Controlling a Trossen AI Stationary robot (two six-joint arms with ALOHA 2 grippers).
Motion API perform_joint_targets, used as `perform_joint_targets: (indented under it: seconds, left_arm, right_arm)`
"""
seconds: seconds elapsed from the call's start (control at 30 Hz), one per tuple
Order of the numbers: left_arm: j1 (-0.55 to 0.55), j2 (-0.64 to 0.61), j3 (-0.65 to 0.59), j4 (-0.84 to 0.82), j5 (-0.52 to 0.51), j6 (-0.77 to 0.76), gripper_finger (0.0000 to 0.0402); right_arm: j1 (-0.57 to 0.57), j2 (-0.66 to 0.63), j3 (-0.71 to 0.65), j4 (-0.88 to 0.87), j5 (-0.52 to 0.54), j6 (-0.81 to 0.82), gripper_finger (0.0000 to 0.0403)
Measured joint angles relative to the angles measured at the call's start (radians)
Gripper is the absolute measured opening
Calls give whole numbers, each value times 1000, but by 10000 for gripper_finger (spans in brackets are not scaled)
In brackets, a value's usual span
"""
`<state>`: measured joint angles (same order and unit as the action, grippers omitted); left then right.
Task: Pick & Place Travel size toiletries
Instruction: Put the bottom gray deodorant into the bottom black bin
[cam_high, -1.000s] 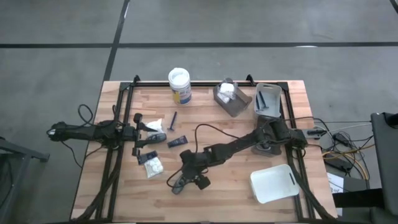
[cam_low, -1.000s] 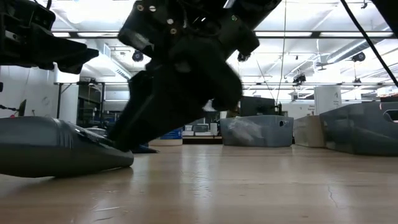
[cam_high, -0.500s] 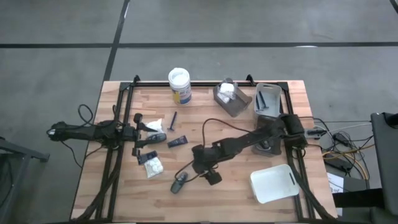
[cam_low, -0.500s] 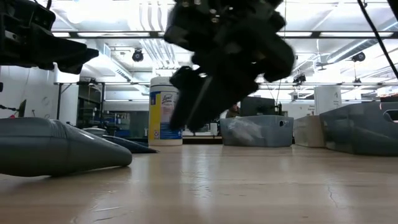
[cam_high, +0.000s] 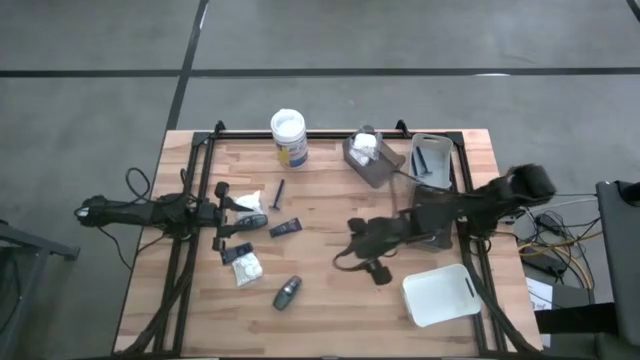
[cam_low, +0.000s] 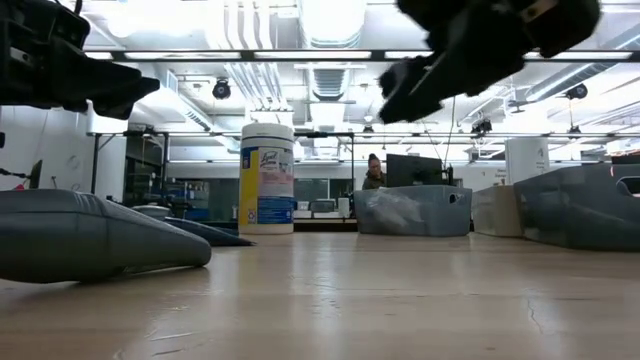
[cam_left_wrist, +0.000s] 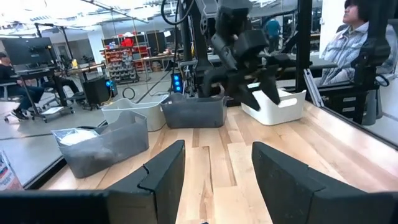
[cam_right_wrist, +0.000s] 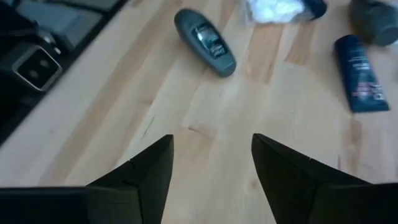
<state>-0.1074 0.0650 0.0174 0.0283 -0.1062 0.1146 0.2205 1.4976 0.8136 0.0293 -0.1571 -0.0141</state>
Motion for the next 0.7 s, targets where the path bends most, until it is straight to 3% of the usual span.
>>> perform_joint_targets:
  seconds: [0.43,0.7]
  left_arm:
    - [1,19,17,7,-13,-168,193]
    - [-5,203,149,-175,-4,-267,193]
  right_arm:
    - [-48,-359,-360,79,2,88,184]
    - [-92,-459,-488,238,3,94,164]
